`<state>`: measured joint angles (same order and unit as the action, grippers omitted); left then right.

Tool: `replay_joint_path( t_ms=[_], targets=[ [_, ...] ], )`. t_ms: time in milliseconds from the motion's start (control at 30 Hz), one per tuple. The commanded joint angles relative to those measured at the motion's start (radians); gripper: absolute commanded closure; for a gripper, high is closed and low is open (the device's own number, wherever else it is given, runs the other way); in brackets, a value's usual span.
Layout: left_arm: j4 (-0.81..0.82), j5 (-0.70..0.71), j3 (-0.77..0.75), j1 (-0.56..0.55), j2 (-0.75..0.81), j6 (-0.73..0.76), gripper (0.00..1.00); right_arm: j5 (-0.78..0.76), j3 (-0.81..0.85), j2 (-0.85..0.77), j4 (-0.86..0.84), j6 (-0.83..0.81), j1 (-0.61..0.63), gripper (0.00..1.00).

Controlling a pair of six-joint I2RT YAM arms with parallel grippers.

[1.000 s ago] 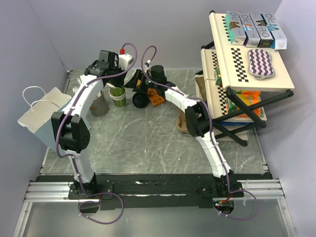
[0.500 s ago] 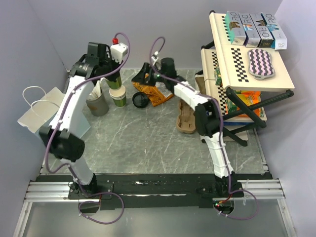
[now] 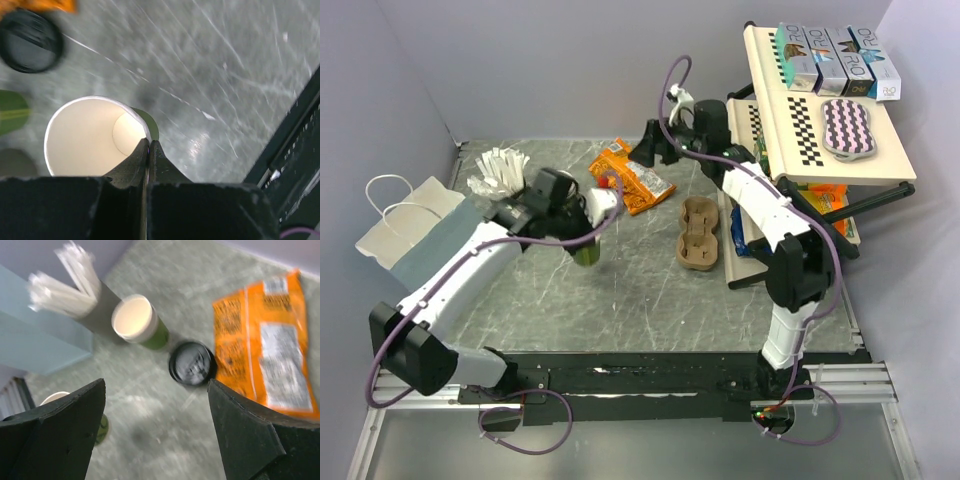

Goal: Pack the takeout coffee

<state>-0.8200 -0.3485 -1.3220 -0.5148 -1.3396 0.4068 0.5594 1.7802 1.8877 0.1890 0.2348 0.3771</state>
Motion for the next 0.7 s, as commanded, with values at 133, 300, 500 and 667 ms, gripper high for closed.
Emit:
replay_joint_path(
  t_ms=[133, 300, 500, 667],
  targets=[
    [0.243, 0.046, 0.162, -0.108, 0.002, 0.059, 0.99, -0.079, -0.188, -0.142, 0.050, -0.124, -0.033, 0.11],
    [0.358, 0.039, 0.239, -0.129, -0.010, 0.014, 0.99, -0.079, -0.243, -0.182, 0.050, -0.132, -0.035, 0.10],
    [0.413, 0.028, 0.285, -0.140, -0.030, 0.000, 0.99, -0.087, -0.261, -0.200, 0.055, -0.144, -0.035, 0.10],
    [0.458, 0.023, 0.319, -0.140, -0.040, -0.028, 0.98, -0.087, -0.272, -0.208, 0.058, -0.147, -0.033, 0.10]
  ],
)
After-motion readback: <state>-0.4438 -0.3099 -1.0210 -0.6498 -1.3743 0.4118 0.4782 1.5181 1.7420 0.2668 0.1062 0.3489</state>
